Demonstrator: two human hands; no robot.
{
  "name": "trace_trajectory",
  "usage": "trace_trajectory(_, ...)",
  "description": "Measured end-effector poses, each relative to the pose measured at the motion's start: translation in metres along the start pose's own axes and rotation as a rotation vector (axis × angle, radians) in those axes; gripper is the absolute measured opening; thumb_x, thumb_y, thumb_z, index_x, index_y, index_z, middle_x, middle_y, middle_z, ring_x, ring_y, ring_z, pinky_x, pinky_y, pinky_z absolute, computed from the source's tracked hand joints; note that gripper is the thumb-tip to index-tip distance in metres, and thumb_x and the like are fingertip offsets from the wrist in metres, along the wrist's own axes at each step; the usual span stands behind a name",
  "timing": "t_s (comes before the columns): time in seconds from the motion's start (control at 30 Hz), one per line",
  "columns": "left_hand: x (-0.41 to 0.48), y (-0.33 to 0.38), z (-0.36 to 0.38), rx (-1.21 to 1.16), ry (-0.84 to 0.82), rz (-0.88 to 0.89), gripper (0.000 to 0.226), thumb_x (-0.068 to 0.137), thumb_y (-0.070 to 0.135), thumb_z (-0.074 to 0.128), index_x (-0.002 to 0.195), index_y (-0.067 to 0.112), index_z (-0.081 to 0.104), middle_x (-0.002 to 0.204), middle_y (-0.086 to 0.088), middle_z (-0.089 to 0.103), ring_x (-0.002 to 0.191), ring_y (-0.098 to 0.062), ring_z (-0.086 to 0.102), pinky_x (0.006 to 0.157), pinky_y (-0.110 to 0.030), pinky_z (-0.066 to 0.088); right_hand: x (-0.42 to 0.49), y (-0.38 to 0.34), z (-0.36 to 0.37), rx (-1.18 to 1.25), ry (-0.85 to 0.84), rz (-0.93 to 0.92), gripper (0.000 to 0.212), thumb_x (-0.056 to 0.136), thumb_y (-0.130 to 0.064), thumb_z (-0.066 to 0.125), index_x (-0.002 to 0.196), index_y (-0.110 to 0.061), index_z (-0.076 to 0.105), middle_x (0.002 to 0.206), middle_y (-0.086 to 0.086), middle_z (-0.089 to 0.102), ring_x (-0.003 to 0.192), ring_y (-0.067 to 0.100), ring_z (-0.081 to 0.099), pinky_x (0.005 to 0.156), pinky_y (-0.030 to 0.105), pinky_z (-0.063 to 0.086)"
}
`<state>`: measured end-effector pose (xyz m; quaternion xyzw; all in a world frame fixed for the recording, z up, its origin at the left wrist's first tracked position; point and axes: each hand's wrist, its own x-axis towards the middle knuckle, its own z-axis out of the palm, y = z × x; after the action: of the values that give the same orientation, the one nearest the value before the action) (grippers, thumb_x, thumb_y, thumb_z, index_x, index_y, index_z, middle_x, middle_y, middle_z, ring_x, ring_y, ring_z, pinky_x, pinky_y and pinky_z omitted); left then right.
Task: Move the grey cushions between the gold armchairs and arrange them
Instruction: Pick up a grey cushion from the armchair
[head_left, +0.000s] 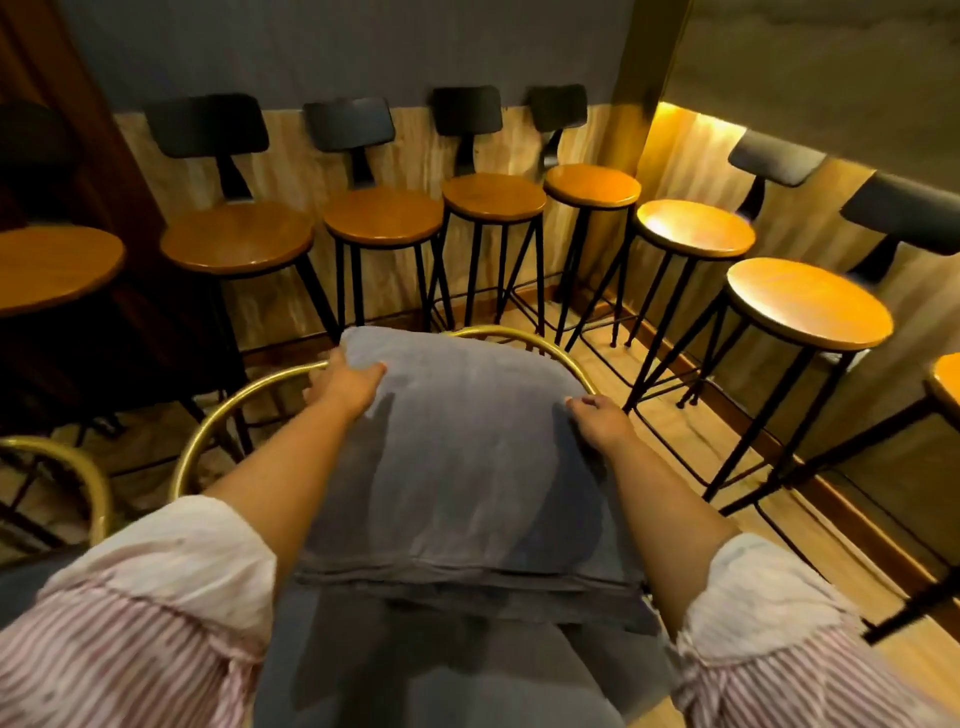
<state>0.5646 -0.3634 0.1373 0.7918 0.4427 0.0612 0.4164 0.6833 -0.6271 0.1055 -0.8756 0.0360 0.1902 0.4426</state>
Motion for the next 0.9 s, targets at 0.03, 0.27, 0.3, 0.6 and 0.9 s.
trace_trajectory(0.03,0.012,-0.006,0.01,0.022,0.015,-0.03,0.076,0.086,0.058,0.049,0.15,0.028,0.02,0.154,-0.019,0.027,0.137,-0.047,0.029,0.113,-0.056,0.026,0.015,-0.001,0.005,-0.001,-0.005,0.018,0.054,0.093,-0.038,0.051,0.135,-0.005,0.048,0.14,0.018,0.05,0.127,0.037,0.048,0.106,0.039,0.039)
trace_trajectory(0.27,0.017,-0.065,0.044,0.031,0.116,-0.14,0.083,0.083,0.074,0.031,0.149,0.025,0.025,0.153,-0.016,0.033,0.138,-0.043,0.032,0.112,-0.057,0.022,0.08,0.021,0.016,0.128,-0.05,0.139,0.104,0.065,-0.081,0.055,0.143,-0.013,0.041,0.147,0.013,0.045,0.131,0.035,0.045,0.11,0.047,0.036)
trace_trajectory(0.3,0.018,-0.073,0.043,0.02,0.126,-0.142,0.084,0.081,0.076,0.032,0.149,0.026,0.026,0.152,-0.015,0.034,0.137,-0.043,0.033,0.112,-0.057,0.024,0.083,0.026,0.017,0.174,-0.066,0.173,0.12,0.05,-0.089,0.057,0.144,-0.017,0.039,0.149,0.01,0.044,0.132,0.035,0.045,0.11,0.049,0.035)
trace_trajectory(0.6,0.055,-0.094,0.013,-0.427,-0.174,-0.319,0.126,0.038,0.098,0.05,0.146,0.038,0.026,0.151,-0.01,0.04,0.131,-0.042,0.046,0.103,-0.063,0.038,0.063,0.037,0.028,0.274,-0.019,0.153,0.105,0.061,-0.076,0.062,0.145,-0.018,0.037,0.147,0.012,0.045,0.132,0.036,0.045,0.109,0.049,0.037)
trace_trajectory(0.9,0.002,-0.063,-0.015,-0.53,-0.139,-0.116,0.112,0.05,0.085,0.062,0.144,0.028,0.038,0.143,-0.006,0.051,0.124,-0.033,0.054,0.101,-0.05,0.044,-0.002,0.037,-0.006,0.443,0.124,-0.028,0.074,0.071,-0.059,0.07,0.13,-0.016,0.056,0.128,0.007,0.062,0.113,0.026,0.058,0.092,0.035,0.046)
